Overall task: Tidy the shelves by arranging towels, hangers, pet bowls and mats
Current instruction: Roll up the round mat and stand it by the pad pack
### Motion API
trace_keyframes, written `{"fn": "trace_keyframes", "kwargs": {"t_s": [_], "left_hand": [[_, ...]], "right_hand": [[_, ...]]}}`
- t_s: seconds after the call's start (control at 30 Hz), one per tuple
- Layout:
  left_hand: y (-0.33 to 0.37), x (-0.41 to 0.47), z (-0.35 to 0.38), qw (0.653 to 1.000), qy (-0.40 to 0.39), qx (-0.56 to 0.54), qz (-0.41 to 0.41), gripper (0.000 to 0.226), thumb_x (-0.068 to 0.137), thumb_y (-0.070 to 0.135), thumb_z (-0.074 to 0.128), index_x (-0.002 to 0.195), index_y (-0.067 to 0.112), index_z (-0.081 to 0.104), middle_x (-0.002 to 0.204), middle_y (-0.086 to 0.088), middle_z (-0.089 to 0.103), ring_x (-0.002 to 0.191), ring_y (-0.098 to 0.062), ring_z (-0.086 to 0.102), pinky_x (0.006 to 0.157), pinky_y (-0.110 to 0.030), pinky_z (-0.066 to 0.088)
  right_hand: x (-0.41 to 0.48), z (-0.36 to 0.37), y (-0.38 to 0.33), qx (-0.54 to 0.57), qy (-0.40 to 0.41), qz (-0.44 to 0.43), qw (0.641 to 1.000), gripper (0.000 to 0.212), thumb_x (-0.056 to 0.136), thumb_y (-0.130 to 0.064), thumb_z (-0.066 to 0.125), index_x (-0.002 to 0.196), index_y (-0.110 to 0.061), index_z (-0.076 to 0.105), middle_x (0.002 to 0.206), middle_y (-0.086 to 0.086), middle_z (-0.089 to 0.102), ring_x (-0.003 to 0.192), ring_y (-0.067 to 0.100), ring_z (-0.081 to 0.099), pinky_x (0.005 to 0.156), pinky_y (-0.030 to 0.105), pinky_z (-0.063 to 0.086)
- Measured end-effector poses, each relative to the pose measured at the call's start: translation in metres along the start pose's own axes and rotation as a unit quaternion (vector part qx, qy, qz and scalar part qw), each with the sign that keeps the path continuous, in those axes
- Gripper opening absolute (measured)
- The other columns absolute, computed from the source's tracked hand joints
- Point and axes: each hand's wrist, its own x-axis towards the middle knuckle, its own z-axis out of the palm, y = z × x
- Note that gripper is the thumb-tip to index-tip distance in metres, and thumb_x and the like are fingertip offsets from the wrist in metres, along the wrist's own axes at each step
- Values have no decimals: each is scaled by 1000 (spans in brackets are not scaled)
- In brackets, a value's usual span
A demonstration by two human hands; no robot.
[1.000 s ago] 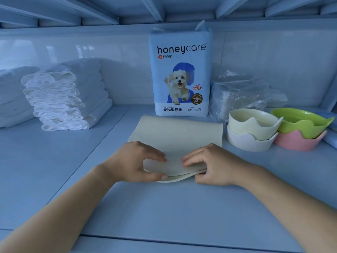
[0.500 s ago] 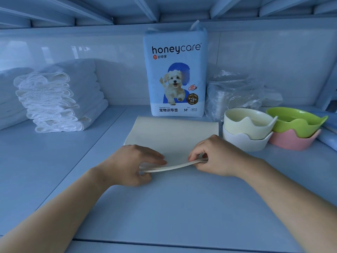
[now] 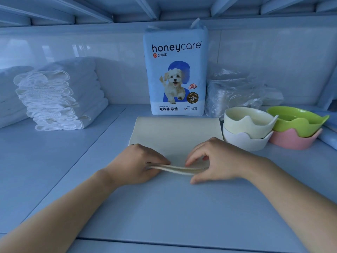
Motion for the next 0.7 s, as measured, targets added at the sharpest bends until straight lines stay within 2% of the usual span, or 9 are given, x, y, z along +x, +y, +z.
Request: {"fn": "trace_keyframes", "kwargs": {"t_s": [0.03,0.1,0.17,0.27,0.37,0.43,0.5,0.6,0.7], "left_hand": [[-2,0,-1,1000,-11,-9,-6,23,72,24,71,95,24,74,94,14,72,82,-4,67,67,-24,53],[-6,-1,-3,998,-34,-39,-29,36,71,45,70,101,24,73,101,16,71,89,1,65,75,-23,53],[-6,-2,-4,991,-47,-108,-58,46,76,57,60,106,24,71,105,21,68,96,6,62,79,-16,50],[-4,0,-1,972,-28,-196,-126,37,85,56,46,105,33,68,104,34,63,101,11,57,76,-5,43],[-10,6,7,961,-10,-214,-175,20,90,46,51,100,39,67,103,35,63,103,12,55,75,-4,43],[-16,15,8,967,-8,-180,-182,15,88,34,59,98,40,67,97,34,64,98,12,57,70,-6,46],[-26,26,5,978,-24,-110,-176,18,85,32,62,99,43,67,92,36,62,93,11,57,70,-11,47],[-41,46,2,982,-58,15,-180,18,86,40,58,102,45,63,102,27,61,94,4,53,76,-24,46],[-57,68,5,975,-57,114,-184,22,89,38,53,109,43,59,116,18,58,107,-8,49,75,-26,38]], "right_hand": [[0,1,-1,8,-3,-2,1000,49,58,-62,72,100,-36,67,103,-24,65,98,-5,55,85,20,47],[0,3,1,28,7,4,1000,52,58,-66,70,98,-34,69,103,-24,65,98,-7,55,86,20,47],[0,3,5,56,30,14,998,44,63,-63,69,95,-32,71,99,-22,67,95,-8,57,85,22,49],[3,6,9,67,63,17,996,20,75,-43,70,88,-28,73,93,-17,69,90,-5,60,84,27,50],[8,11,12,56,95,21,994,11,79,-33,69,87,-27,73,92,-14,70,88,-1,60,82,28,50],[15,10,13,36,111,28,993,11,80,-31,68,89,-27,73,93,-13,70,88,3,60,82,28,50],[26,5,14,0,113,35,993,13,81,-29,66,93,-27,72,99,-9,69,93,10,59,83,30,48],[50,-7,17,-72,115,45,990,21,84,-24,62,105,-25,68,111,-4,65,104,18,55,89,32,45],[79,-16,19,-165,135,71,974,28,89,-15,55,114,-25,64,119,1,62,107,23,55,86,33,46]]}}
